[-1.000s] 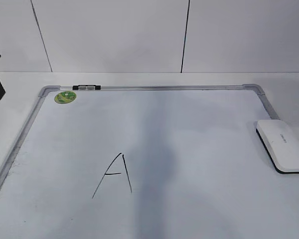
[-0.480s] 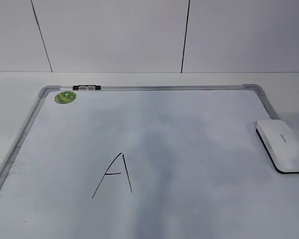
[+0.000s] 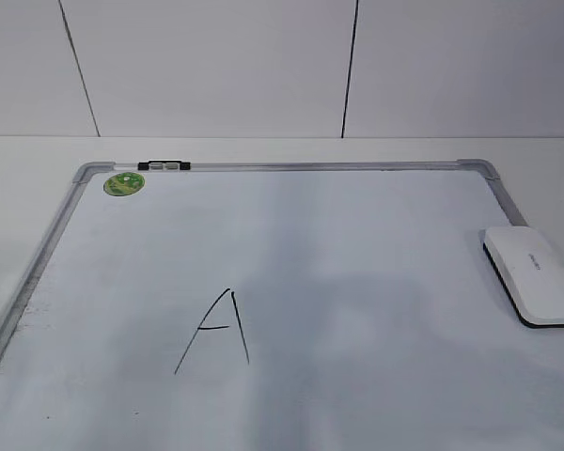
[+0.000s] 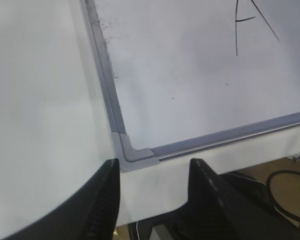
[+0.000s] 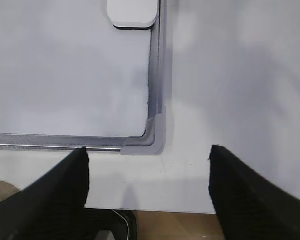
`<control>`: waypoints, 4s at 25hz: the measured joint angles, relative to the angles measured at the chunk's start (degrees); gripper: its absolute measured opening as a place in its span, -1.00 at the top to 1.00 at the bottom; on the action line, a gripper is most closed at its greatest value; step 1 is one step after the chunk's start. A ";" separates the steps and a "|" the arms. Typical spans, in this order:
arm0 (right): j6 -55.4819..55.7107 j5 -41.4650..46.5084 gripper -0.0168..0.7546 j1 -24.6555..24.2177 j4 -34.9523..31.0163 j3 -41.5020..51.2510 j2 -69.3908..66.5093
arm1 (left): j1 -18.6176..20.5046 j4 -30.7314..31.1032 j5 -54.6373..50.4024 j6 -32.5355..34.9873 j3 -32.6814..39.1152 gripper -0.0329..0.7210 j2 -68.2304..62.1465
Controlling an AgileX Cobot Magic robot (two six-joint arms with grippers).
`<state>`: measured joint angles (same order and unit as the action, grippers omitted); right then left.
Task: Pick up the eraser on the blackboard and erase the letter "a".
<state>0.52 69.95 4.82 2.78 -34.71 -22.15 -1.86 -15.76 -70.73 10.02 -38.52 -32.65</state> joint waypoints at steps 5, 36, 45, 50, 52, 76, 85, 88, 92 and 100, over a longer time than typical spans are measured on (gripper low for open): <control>0.00 -1.41 -0.58 0.00 1.43 3.62 3.94 | 0.00 1.81 3.87 0.00 6.08 0.01 10.09; 0.00 -4.74 -0.58 0.00 2.95 6.11 4.51 | 0.00 3.66 7.49 -0.34 9.39 0.01 13.16; 0.00 -4.74 -0.58 -0.21 2.95 6.11 5.38 | 0.12 3.66 7.49 -0.34 9.39 0.01 15.21; 0.00 -4.74 -0.58 -2.89 2.95 6.11 8.78 | 1.19 3.66 7.49 -0.37 9.39 0.01 20.82; 0.00 -4.74 -0.58 -4.50 2.95 6.11 11.30 | 1.19 3.66 7.49 -0.37 9.39 0.01 23.30; 0.00 -4.53 -0.58 -5.95 3.17 6.11 23.10 | 1.32 3.66 7.25 -0.37 9.39 0.12 32.08; 0.00 -4.53 -0.58 -5.95 3.17 6.11 23.10 | 1.32 3.66 7.25 -0.37 9.39 0.16 32.08; 0.00 -4.53 -0.58 -5.95 3.17 6.11 23.10 | 1.32 3.66 7.25 -0.37 9.39 0.18 32.08; 0.00 -4.53 -0.58 -5.95 3.17 6.11 23.10 | 1.32 3.66 7.25 -0.37 9.39 0.20 32.08; 0.00 -4.53 -0.58 -5.95 3.17 6.11 23.10 | 1.32 3.66 7.25 -0.37 9.39 0.21 32.08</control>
